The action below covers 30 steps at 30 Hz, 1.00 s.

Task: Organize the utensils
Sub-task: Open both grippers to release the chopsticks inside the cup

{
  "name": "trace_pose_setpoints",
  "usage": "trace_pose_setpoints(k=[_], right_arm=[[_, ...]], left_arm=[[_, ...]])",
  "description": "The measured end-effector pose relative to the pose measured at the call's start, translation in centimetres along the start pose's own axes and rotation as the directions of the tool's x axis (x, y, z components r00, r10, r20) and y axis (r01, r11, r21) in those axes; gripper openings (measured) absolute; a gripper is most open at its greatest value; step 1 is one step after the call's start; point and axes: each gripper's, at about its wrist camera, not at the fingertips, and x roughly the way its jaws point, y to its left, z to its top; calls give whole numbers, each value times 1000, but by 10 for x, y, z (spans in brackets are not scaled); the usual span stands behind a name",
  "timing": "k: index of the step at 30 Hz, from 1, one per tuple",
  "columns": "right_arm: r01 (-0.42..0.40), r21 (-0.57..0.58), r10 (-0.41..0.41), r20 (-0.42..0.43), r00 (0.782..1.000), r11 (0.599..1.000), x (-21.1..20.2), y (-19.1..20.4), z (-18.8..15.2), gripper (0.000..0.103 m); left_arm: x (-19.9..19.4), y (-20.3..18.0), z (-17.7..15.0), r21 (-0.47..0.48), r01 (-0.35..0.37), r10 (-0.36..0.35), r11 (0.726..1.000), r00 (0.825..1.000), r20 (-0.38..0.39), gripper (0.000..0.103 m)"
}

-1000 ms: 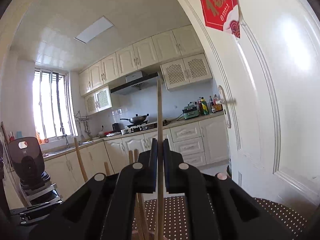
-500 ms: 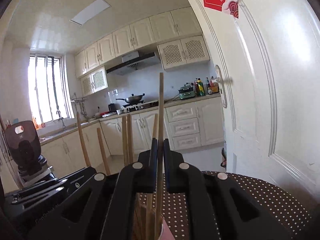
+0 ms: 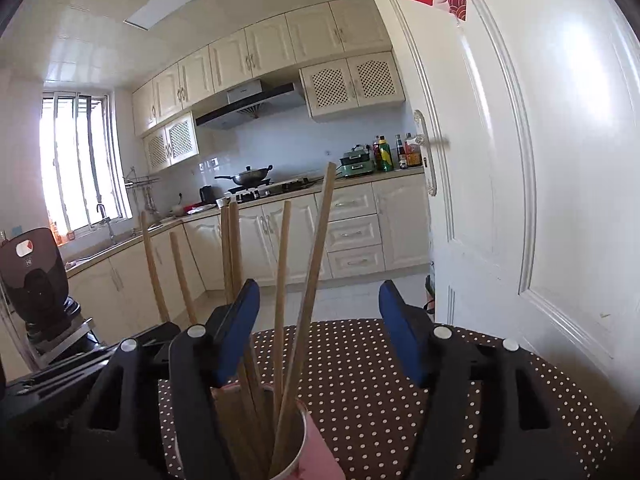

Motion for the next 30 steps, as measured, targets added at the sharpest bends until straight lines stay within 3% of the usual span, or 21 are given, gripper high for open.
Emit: trace_pose_setpoints(k=[6, 9, 13, 20, 30], right_arm=[[19, 4, -19, -6, 1000, 1000, -5, -4, -1, 69], [18, 45, -17, -31, 999, 999, -4, -15, 1, 72], [0, 134, 10, -70, 997, 991, -9, -30, 5, 78], [29, 130, -27, -19, 999, 991, -27, -33, 4, 82], [41, 142, -37, -29, 999, 989, -27, -37, 1, 86]], left_arm=[[-2, 0, -2, 11, 10, -10, 1000, 1000, -12, 13], [0, 2, -2, 8, 41, -40, 999, 998, -44, 24], [-5, 5, -1, -9, 50, -50, 999, 998, -35, 54], [-11, -3, -2, 38, 82, -81, 996, 996, -27, 54], [-15, -6, -3, 62, 44, -45, 997, 999, 12, 62]])
